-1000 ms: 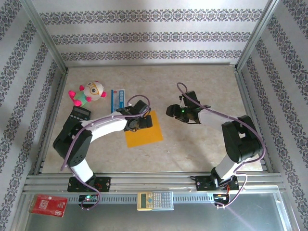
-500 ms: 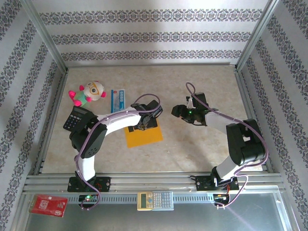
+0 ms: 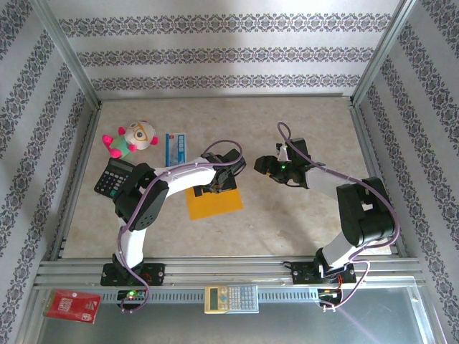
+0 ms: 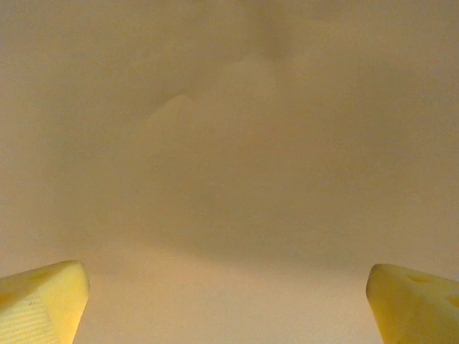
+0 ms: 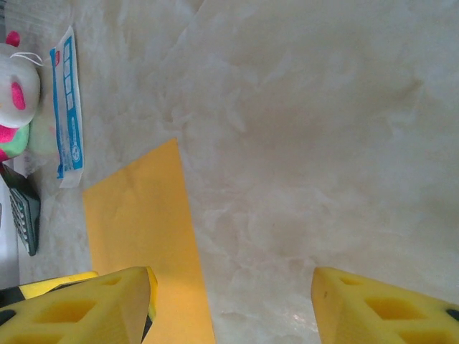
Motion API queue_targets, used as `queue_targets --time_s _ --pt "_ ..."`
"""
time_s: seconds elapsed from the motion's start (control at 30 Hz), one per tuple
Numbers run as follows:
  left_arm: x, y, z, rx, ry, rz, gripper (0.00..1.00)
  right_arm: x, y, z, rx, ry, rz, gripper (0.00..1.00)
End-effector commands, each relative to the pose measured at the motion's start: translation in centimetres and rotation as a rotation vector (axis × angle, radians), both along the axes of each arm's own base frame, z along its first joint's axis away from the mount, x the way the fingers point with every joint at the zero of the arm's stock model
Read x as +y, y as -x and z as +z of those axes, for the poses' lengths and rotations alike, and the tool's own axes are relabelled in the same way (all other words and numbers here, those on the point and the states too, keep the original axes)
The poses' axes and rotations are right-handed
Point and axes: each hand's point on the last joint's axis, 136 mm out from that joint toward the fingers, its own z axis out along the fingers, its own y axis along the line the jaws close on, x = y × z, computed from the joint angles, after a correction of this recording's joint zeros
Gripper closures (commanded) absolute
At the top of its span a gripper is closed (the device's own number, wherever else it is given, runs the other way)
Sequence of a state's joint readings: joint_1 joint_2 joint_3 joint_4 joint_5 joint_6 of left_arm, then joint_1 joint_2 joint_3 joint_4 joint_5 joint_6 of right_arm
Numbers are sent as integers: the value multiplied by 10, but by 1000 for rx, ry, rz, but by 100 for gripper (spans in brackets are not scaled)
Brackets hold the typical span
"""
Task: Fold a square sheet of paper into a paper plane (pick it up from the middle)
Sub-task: First fold the square sheet of paper in half at the center of the table.
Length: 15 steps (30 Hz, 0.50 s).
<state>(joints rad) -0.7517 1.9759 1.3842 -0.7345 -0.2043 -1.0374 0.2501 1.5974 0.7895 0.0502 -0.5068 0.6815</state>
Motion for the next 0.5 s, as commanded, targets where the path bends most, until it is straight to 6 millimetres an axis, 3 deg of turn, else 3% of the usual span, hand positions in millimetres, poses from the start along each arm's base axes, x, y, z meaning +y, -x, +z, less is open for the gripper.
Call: queue_targets --time_s 0.0,0.47 --pt "10 8 -4 20 -40 13 0 -2 -1 -1 3 -15 -7 38" --pt "15 19 -32 73 -30 1 0 -2 -1 -8 26 -18 -4 38"
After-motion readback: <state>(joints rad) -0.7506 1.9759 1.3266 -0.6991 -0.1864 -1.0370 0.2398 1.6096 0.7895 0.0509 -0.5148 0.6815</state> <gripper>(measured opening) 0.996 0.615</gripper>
